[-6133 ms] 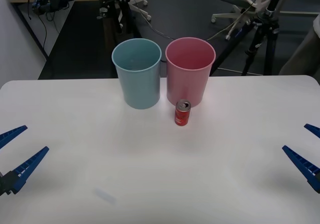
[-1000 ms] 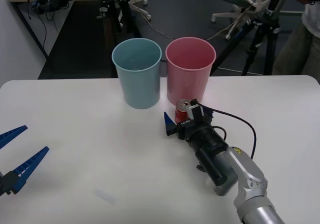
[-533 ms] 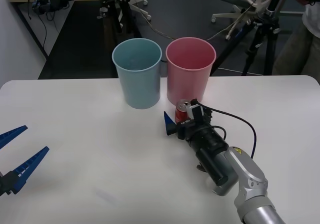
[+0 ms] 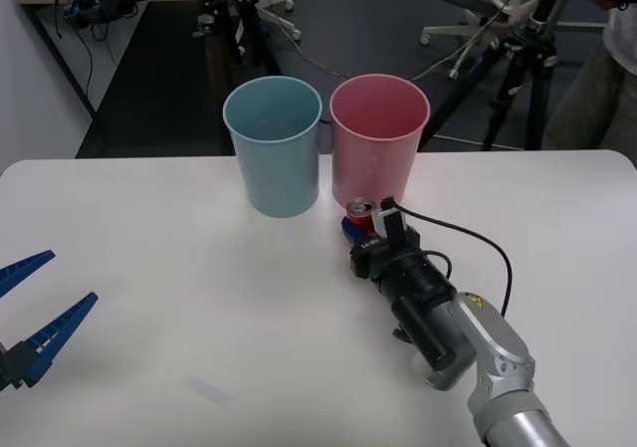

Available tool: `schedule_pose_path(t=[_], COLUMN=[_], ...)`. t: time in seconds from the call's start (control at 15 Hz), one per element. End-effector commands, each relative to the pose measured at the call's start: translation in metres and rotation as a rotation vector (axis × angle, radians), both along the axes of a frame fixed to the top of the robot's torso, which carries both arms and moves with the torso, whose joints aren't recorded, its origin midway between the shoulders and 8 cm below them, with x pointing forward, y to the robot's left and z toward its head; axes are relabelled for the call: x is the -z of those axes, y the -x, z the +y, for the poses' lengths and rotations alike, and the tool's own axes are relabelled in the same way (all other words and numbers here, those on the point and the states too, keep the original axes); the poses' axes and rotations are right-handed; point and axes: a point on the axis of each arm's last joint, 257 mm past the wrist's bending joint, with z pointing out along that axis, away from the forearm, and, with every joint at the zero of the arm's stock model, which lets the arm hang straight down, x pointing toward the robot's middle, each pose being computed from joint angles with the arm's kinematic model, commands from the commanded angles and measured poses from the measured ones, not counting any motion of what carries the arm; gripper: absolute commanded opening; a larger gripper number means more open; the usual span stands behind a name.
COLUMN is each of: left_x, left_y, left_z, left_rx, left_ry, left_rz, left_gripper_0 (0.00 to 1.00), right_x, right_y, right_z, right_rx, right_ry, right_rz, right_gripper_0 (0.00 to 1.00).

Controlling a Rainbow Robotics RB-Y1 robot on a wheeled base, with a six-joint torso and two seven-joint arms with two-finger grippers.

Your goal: Grasp the object on the table and drop it into the matching bin: aluminum can to the light blue bin, PET bottle to the pink bin.

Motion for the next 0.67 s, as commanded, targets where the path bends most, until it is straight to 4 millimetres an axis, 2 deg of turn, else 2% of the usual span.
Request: schedule_pose_path(t=[0.07, 0.47, 0.67], left_x=[0.000, 0.000, 0.000], left_y=[0.000, 0.000, 0.000], left_z=[0.000, 0.000, 0.000], left_rx=[0.000, 0.000, 0.000], left_ry=[0.000, 0.000, 0.000], left_rz=[0.000, 0.000, 0.000], left_gripper_0=[1.00, 1.00, 1.00], right_x=[0.000, -0.011, -0.028], right_y=[0.000, 0.003, 0.016], right_z=[-0.001, -0.003, -0.009], right_rx=[0.000, -0.018, -0.023], right_ry=[0.001, -0.019, -0.026], right_rz=[-0.002, -0.026, -0.070], right_gripper_0=[0.00, 0.00, 0.00])
